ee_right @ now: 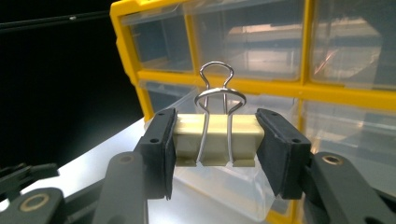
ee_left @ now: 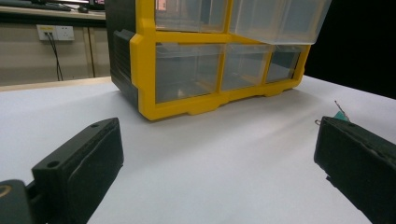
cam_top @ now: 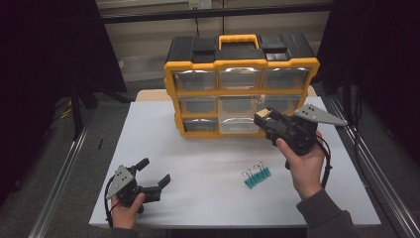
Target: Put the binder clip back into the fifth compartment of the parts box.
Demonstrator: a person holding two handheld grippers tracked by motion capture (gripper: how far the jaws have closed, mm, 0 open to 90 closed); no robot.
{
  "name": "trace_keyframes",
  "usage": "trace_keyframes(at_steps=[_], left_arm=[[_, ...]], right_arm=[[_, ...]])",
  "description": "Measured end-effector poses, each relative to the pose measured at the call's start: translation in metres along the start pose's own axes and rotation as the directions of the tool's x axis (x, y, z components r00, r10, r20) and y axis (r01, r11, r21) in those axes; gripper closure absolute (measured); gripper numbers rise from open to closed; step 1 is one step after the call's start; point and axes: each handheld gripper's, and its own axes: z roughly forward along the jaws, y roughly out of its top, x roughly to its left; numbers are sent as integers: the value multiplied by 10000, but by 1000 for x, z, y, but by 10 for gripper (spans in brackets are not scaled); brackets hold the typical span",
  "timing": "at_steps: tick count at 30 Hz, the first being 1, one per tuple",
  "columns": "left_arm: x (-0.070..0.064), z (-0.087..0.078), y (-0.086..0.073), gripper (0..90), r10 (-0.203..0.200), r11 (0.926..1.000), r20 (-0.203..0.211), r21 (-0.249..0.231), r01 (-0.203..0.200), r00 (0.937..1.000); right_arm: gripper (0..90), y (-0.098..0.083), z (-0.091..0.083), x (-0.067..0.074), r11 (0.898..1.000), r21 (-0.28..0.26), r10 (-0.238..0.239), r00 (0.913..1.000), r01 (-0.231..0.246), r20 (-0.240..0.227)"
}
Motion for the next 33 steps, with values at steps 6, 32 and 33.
trace_keyframes(at_steps=[6,32,33], left_arm=[[0,0,0,15,55,10000,44,32,-55,10000],[1,1,-1,16,122,9999,92,-27,-122,9999],[1,1,0,16,113,9999,100,-31,-113,9999]], right_arm=[[501,5,9,-1,9999,-98,31,9999,-29,132],[501,2,59,2,9966,638,-572,9941,514,927],[501,2,60,3,9966,633,-585,9944,531,880]])
